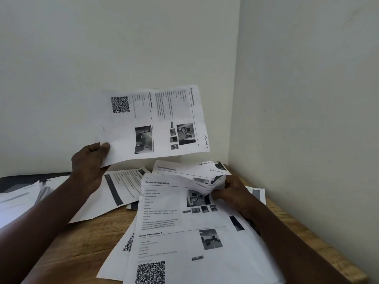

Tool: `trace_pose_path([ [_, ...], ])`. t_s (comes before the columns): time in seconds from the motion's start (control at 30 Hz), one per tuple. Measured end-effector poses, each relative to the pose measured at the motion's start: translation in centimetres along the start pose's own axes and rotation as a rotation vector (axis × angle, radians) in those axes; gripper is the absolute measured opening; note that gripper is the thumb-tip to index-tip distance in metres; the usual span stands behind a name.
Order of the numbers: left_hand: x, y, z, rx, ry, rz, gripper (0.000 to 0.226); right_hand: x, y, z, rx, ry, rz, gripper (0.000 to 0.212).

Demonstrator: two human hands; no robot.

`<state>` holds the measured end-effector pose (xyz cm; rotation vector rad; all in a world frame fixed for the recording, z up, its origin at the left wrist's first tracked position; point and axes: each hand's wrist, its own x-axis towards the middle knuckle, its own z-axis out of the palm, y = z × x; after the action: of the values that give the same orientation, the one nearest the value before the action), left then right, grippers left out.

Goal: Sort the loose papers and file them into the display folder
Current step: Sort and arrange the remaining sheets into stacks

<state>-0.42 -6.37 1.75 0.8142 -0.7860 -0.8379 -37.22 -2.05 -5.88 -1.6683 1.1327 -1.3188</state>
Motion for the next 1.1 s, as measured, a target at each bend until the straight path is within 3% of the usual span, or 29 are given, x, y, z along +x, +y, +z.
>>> trace_pose_path([
  [0.2,-1.1,-1.8,0.2,0.160,0.096,0.082,0.022,-0.2,0.0,-0.2,0.111,0.009,0.005,0.037],
  [0.43,-2.5,-3.2,0.9,0.163,-0.084,-0.067,0.011,-0.3,-0.6,-0.6,0.228,0.102,-0.026,0.040],
  [0.57,-3.4,-3.3,1.1,0.235,-0.308,-0.145,0.015,0.0,-0.5,-0.8,0.326,0.188,-0.058,0.033],
  [0.7,-3.7,-2.9,0.9,0.502,-0.551,-0.137,0.013,0.1,-0.7,-1.0,0.441,0.288,-0.051,0.023],
  [0.8,-3.7,-1.3,0.3,0.869,-0.919,-0.226,0.041,0.4,-0.2,-1.3,0.456,0.339,-0.062,0.016],
  [0.87,-3.3,-0.3,-0.5,0.924,-1.109,-0.368,0.053,0.3,-0.2,-1.3,0.433,0.354,-0.075,0.013],
  [0.9,-3.0,0.0,-0.8,0.860,-1.100,-0.437,0.058,0.2,-0.4,-1.3,0.410,0.354,-0.087,0.012],
  [0.97,-2.3,0.3,-1.1,0.591,-0.919,-0.492,0.069,0.1,-0.9,-1.2,0.378,0.336,-0.108,0.011],
  [1.03,-1.7,0.5,-0.8,0.381,-0.709,-0.345,0.081,0.0,-1.2,-0.9,0.360,0.309,-0.107,0.013],
  [1.1,-1.6,1.0,-0.1,0.346,-0.581,-0.119,0.068,0.0,-1.3,-0.7,0.345,0.286,-0.109,0.017],
])
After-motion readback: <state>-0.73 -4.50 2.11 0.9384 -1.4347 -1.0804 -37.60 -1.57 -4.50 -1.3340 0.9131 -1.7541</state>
